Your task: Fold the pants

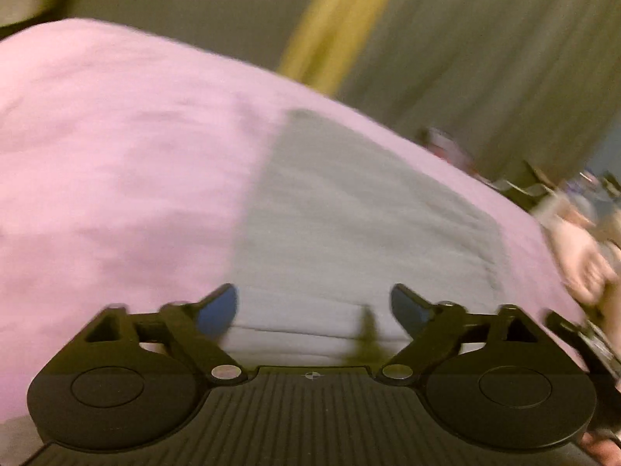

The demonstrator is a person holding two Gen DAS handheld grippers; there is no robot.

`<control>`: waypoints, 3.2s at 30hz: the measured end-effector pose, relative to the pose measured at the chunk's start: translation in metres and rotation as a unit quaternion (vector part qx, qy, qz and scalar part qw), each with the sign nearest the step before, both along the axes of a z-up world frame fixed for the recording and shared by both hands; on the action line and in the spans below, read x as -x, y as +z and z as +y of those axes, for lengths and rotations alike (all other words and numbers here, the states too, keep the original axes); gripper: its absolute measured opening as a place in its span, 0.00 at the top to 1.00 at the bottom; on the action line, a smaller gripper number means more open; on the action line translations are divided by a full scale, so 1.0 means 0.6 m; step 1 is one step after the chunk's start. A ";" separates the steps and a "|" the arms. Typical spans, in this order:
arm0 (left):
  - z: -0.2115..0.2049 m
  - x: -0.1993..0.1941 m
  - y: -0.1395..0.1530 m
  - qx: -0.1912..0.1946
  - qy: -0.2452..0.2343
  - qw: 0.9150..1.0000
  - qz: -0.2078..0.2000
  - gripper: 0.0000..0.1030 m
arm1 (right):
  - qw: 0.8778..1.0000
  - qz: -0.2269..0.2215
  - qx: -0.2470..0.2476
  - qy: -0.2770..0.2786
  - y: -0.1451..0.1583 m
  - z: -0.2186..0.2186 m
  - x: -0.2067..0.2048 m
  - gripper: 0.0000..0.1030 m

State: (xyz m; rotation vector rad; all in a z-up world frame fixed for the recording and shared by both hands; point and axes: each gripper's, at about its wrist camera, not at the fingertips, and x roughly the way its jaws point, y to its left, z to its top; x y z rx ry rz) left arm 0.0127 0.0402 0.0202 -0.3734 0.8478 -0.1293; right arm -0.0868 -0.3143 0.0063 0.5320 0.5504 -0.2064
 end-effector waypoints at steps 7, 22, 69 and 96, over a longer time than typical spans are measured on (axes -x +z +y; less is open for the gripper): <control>0.044 -0.006 -0.063 -0.050 0.086 0.995 0.009 0.07 | 0.995 -0.027 -0.030 0.086 -0.002 0.039 -0.002 0.04; 0.060 -0.002 -0.091 0.011 0.124 0.992 0.011 0.01 | 0.990 0.017 -0.107 0.095 -0.037 0.048 -0.042 0.04; 0.057 -0.008 -0.100 0.014 0.134 0.991 0.001 0.00 | 0.971 0.035 -0.237 -0.011 -0.052 0.081 -0.149 0.60; 0.004 0.025 -0.074 -0.037 -0.006 0.999 0.001 0.14 | 0.975 -0.089 -0.189 0.079 0.128 0.112 -0.144 0.63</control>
